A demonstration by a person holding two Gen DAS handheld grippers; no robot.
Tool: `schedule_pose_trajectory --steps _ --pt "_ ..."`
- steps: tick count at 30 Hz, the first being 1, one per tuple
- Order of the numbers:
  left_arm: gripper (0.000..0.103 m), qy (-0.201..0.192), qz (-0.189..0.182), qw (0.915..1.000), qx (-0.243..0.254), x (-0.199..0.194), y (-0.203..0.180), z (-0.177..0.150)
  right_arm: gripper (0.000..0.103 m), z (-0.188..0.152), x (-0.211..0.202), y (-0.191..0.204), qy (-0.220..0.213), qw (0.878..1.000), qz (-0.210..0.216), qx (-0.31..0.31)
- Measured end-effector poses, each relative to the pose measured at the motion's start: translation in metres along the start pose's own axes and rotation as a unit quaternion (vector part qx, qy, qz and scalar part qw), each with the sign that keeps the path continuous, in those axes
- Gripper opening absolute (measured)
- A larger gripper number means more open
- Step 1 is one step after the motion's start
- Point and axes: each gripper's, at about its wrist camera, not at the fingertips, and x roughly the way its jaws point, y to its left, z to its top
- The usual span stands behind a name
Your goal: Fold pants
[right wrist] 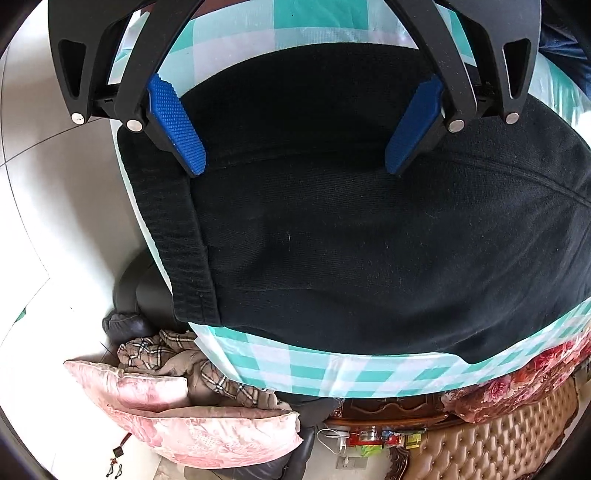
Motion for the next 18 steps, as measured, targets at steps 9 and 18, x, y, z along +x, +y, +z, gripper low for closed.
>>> schedule_pose_trajectory --steps 9,18 --pt "0.005 0.043 -0.011 0.9989 0.015 0.021 -0.009 -0.013 0.095 0.003 0.006 0.0 0.006 1.0 0.003 -0.009" --pt "0.021 0.051 0.031 0.998 0.021 0.013 -0.002 -0.019 0.09 0.031 -0.058 0.019 -0.086 0.992 0.079 -0.054"
